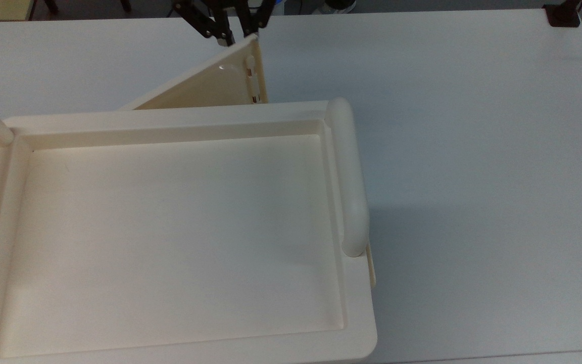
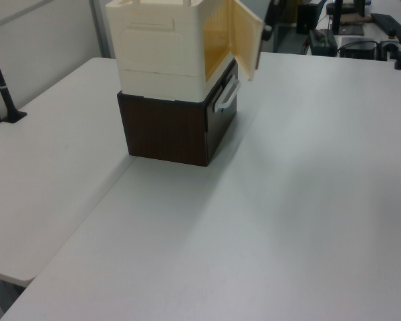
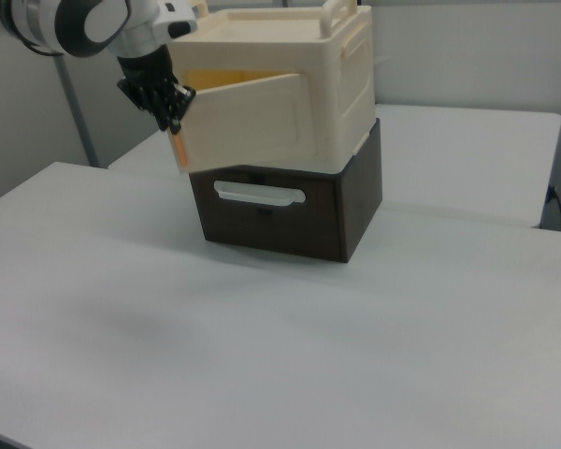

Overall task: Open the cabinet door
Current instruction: 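Pull the handle outward, swinging the door open on its hinge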

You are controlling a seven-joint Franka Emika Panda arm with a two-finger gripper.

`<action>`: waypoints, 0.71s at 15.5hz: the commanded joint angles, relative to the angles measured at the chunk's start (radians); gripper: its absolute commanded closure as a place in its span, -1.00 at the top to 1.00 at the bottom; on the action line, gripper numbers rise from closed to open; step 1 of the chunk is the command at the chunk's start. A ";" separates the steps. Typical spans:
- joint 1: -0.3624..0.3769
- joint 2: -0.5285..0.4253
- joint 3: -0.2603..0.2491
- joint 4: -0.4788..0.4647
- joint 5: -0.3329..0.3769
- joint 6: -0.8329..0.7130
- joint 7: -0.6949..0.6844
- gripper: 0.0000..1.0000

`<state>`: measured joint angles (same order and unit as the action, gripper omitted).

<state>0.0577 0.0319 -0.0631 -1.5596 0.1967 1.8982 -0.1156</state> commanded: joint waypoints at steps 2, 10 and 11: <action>-0.133 -0.041 -0.015 -0.068 -0.043 -0.033 -0.059 -0.20; -0.308 -0.112 -0.095 -0.060 -0.052 -0.165 -0.236 1.00; -0.308 -0.128 -0.109 -0.053 -0.068 -0.168 -0.237 1.00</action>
<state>-0.2538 -0.0428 -0.1366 -1.6094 0.1659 1.7618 -0.3401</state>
